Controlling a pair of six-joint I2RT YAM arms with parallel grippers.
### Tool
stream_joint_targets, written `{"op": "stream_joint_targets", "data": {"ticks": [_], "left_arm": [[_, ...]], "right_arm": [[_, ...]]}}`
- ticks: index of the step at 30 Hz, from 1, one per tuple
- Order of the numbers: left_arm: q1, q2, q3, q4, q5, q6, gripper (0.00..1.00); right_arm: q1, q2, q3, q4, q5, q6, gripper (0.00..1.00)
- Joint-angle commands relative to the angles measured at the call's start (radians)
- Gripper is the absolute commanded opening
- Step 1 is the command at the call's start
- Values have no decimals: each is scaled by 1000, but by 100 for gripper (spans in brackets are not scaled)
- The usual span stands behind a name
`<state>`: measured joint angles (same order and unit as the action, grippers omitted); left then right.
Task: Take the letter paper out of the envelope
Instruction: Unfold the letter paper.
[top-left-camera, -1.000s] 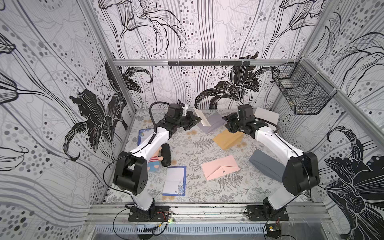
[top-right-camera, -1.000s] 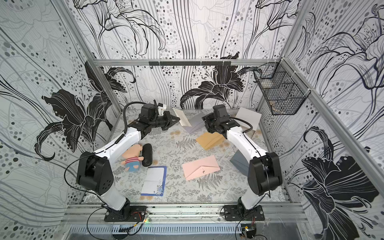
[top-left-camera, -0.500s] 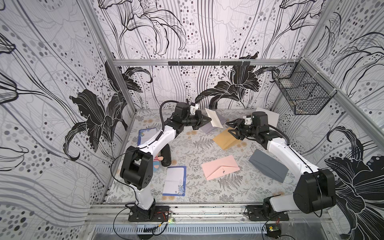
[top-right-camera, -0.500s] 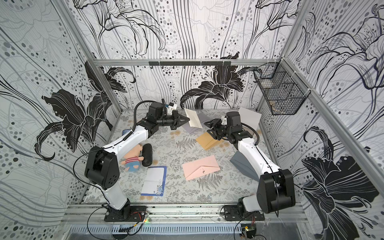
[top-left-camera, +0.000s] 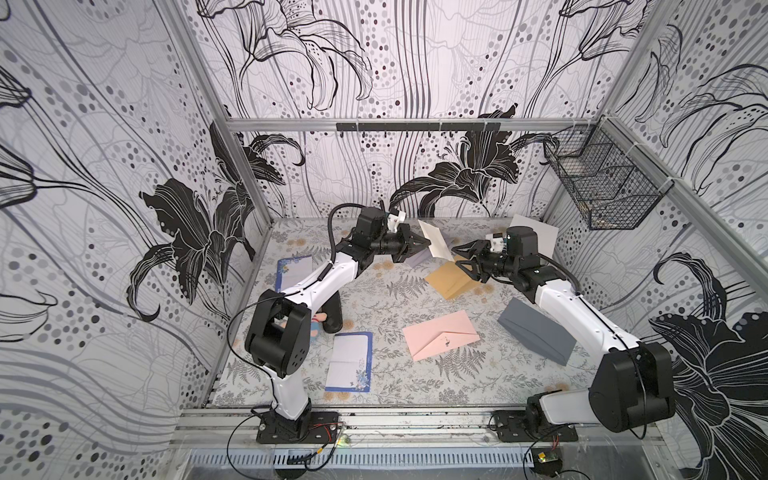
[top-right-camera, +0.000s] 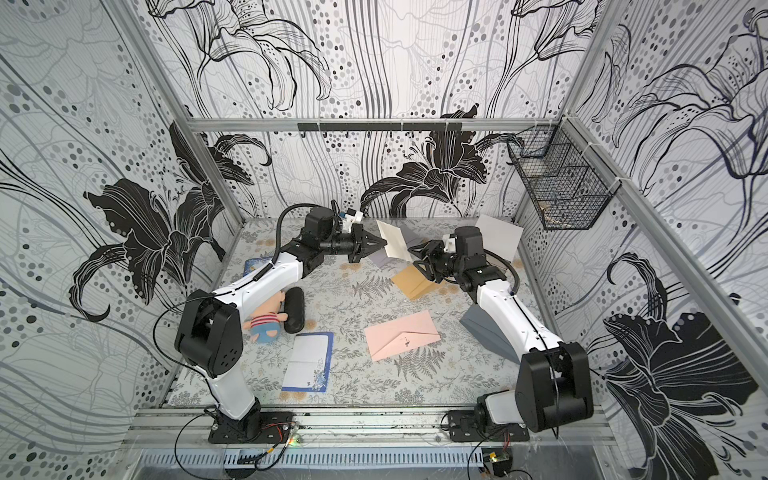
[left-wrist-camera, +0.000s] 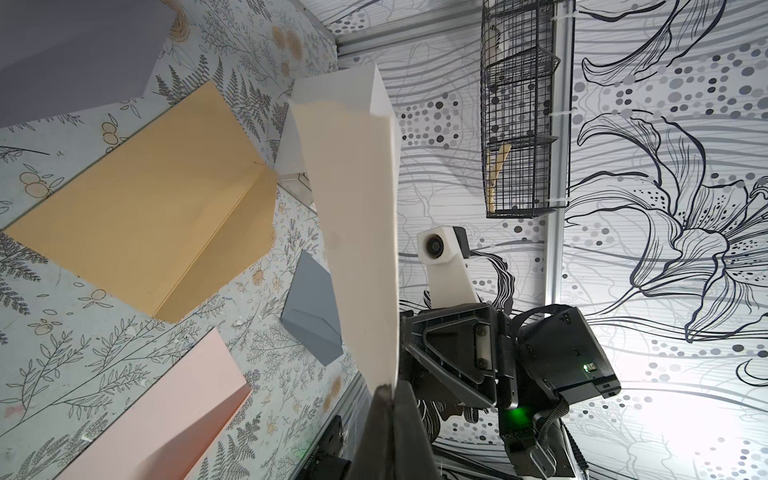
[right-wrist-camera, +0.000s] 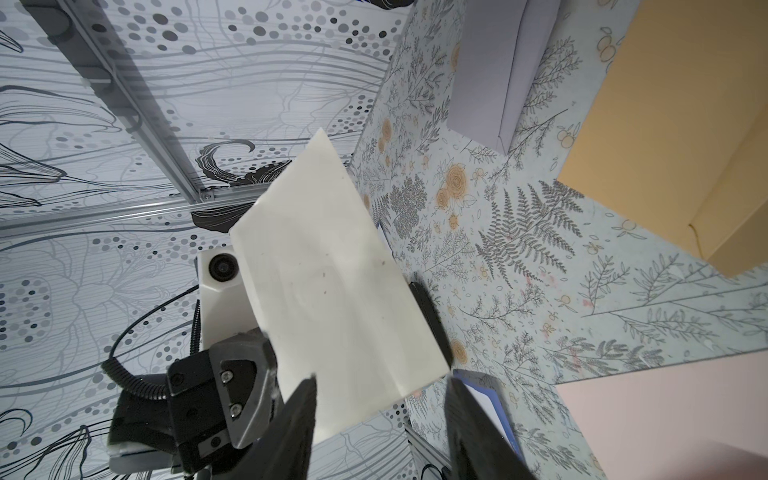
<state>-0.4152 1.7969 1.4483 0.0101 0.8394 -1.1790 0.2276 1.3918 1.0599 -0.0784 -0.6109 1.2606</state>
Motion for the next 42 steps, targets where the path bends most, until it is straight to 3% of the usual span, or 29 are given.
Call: {"op": "stream_joint_targets", "data": {"ticks": [1, 28, 38, 42], "left_arm": [[-6, -7, 18, 45, -1, 2, 0], [-22, 13, 38, 41, -11, 1, 0], [-20, 13, 37, 42, -6, 3, 0], [-21, 8, 32, 37, -4, 7, 0]], "right_arm": [[-10, -13, -11, 24, -21, 9, 52], [-13, 30, -10, 29, -23, -2, 52], [-13, 18, -36, 23, -16, -2, 57], [-13, 18, -21, 23, -8, -1, 50]]}}
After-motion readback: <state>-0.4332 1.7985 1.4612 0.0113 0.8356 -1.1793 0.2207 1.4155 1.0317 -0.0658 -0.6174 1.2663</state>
